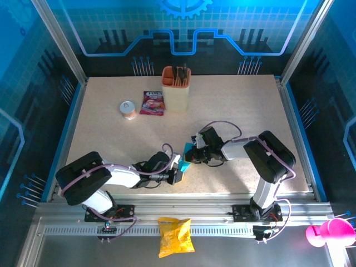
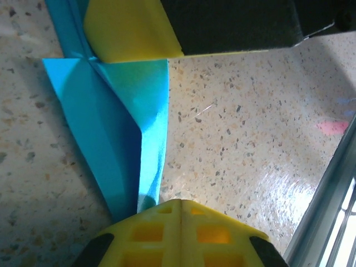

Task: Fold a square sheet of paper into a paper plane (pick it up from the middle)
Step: Fold the wing for the fifth time at the center of the table.

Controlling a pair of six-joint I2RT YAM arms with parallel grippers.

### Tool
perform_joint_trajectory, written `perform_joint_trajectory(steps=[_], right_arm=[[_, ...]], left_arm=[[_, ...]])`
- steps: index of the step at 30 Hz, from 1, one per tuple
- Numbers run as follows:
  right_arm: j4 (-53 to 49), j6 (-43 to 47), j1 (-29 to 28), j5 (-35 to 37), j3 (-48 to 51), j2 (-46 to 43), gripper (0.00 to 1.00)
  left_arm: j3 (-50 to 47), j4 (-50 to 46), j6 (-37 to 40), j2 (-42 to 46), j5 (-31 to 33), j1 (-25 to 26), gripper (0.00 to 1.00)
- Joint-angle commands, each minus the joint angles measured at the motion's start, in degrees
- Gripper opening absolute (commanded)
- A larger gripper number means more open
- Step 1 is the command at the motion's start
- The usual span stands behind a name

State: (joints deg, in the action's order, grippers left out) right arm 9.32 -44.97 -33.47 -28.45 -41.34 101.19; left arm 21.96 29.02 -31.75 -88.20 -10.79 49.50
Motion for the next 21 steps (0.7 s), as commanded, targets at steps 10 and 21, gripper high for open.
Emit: perform_joint_trajectory(steps=[10,21], right_arm=[[-11.7,3.1,-2.7,7.6,2.1,-16.8,0.0],[0.2,-1.5,-10.5,12.2,10.6,-18.8,0.0]], left_arm=[[-2.6,0.4,-1.9,-3.6,-0.9,-0.1,0.0],[-2.8,-0.1,-1.3,-3.5,-0.5,-0.1,0.0]])
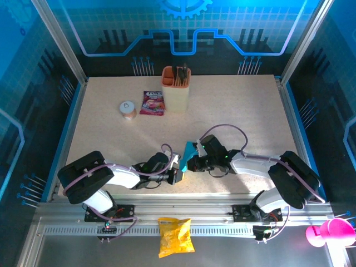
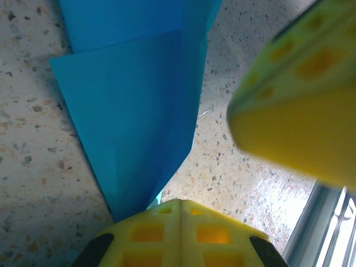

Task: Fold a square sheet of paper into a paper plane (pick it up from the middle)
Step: Fold the wing for the fifth time at the center of the table.

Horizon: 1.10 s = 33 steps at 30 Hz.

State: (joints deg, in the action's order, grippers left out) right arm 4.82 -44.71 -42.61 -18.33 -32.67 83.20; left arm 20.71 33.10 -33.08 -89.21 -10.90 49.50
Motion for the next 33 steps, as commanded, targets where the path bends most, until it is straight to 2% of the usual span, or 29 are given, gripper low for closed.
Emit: perform_joint_trajectory(steps=[1,20,28,33], right_arm=[[5.9,-2.3,-1.6,2.1,2.5,-0.8,0.0],[14.0,-4.7,-2.9,0.3,-1.6,10.9,0.0],[16.4,-5.5,-3.2,-1.1,-1.8,10.0,0.0],[12.4,-3.6,-3.3,-0.7,-4.3,10.7,0.0]], left_arm=[[-1.6,-4.2,0.1,-2.5,-0.4,-0.1,0.0],[-0.7,-5.7,0.9,-3.0,-1.1,0.0,0.0],[-0.9,-4.9,0.8,-3.9,-1.7,0.0,0.0],[-1.0,-4.6,0.9,-4.2,-1.9,-0.1,0.0]])
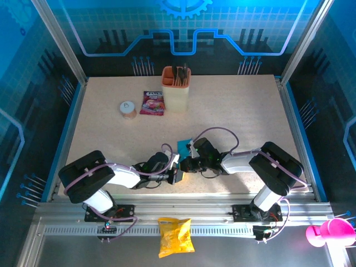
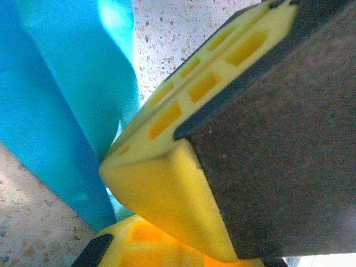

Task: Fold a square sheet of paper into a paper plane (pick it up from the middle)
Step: Fold the wing for the fifth time at the center of the table.

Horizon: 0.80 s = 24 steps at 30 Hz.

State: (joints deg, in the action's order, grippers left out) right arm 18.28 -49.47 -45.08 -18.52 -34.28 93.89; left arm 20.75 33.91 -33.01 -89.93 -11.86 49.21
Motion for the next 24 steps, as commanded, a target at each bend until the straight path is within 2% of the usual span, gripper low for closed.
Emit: perform_joint_trajectory(steps=[1,12,18,24], right_arm=[[-1.6,1.5,-0.8,-0.3,-3.3,0.7,0.0],[-0.6,2.0,2.4,-2.6,-5.2,9.1,0.0],[-1.7,3.9,4.1,-4.1,-7.2,10.9,0.0],[-4.5,7.5,8.3,-7.3,-10.7,11.9,0.0]], left_arm=[[-1.1,-5.3,0.8,-3.5,-1.0,0.3,0.0],[-1.8,-5.1,0.5,-3.4,-1.1,0.2,0.0],[-2.5,-4.5,0.3,-3.8,-1.6,0.3,0.0],[-3.1,-4.1,0.1,-3.9,-1.8,0.2,0.0]])
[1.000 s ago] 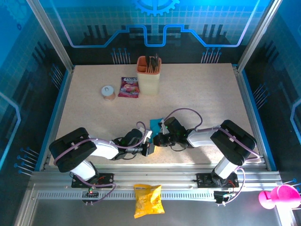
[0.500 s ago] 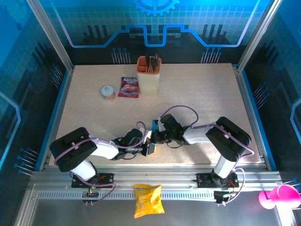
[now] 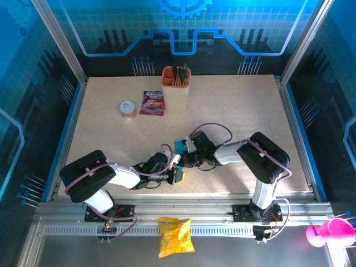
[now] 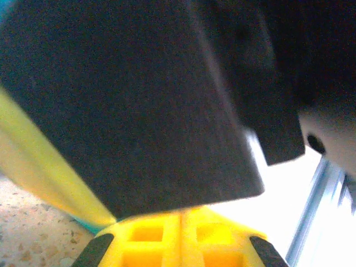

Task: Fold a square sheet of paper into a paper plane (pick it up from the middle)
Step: Fold the wing for the fifth time at the center of the table.

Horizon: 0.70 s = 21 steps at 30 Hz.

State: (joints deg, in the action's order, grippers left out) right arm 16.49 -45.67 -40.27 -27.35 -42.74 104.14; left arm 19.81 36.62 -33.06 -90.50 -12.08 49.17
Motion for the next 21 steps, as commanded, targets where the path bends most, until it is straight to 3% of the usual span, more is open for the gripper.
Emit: perform_joint_trajectory(steps=[1,21], right_arm=[[-3.4,4.2,3.9,1.2,-3.0,1.9,0.0],[-16.2,8.1,12.7,2.7,-14.8,10.5,0.0]], left_arm=[[-2.2,-6.7,0.1,-3.3,-1.5,0.2,0.0],[-2.8,-5.5,-0.1,-4.7,-2.3,0.3,0.0]])
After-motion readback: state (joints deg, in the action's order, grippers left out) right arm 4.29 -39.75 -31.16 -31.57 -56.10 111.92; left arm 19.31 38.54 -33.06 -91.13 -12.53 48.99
